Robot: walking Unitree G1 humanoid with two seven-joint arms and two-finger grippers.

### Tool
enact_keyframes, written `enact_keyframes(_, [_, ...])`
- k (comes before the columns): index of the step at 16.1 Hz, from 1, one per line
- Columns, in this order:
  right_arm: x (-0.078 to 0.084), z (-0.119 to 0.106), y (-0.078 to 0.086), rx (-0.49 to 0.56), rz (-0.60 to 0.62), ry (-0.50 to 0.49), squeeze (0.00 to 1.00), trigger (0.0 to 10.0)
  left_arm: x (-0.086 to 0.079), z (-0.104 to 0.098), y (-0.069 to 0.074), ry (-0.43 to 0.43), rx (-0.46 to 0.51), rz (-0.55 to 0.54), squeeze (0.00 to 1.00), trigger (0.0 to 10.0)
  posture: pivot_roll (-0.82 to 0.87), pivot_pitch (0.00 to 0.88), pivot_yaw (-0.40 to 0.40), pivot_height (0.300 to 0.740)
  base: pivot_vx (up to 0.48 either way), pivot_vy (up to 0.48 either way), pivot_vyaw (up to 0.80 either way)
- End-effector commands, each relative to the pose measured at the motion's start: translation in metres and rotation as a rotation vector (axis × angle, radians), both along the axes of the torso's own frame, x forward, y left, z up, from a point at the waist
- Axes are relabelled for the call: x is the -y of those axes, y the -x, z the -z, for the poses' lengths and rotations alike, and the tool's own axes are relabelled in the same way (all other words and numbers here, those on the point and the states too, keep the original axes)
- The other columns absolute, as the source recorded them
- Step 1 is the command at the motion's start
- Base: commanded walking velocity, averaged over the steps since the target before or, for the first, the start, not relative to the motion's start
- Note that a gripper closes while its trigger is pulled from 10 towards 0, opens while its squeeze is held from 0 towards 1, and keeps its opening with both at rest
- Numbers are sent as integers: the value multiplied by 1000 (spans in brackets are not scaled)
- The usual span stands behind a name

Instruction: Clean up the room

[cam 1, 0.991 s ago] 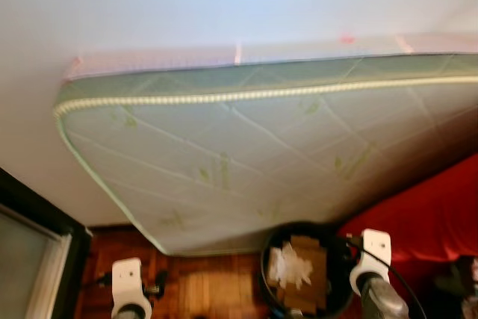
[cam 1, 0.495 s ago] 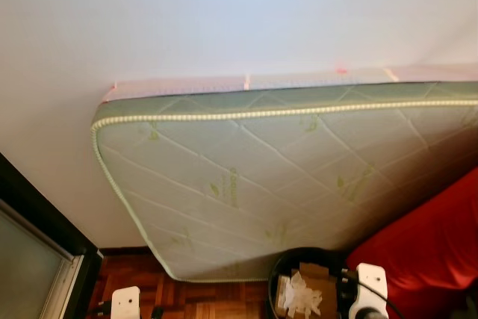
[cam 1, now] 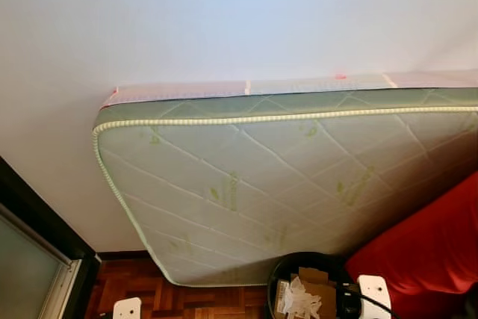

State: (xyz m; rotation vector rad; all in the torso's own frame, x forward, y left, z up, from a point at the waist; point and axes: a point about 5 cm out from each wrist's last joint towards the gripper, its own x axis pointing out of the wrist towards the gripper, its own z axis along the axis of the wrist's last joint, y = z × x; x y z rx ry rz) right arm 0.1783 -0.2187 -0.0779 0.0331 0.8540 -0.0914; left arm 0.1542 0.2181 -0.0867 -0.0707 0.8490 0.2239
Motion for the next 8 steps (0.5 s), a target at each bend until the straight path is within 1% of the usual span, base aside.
enact_keyframes(1, [3,3,7,-28,-2,-9,0,10000,-2,1,3,-1,-16,-4,0,10000,-21,50,-5,740,0,0,0])
enact_keyframes(2, [1,4,8,-33,-10,-10,0,10000,-3,2,4,1,-23,-9,0,10000,-22,55,-4,740,0,0,0])
enact_keyframes(3, [-4,3,3,-21,-14,-14,0,10000,-3,2,5,1,-26,-9,0,10000,-21,63,-2,740,0,0,0])
enact_keyframes(4, [-6,2,1,-18,-18,-16,0,10000,-4,3,7,0,-33,-10,0,10000,-22,71,-1,740,0,0,0])
enact_keyframes(8, [-8,1,-1,-18,-32,-28,0,10000,-7,3,11,-4,-41,-15,0,10000,-21,90,1,740,0,0,0])
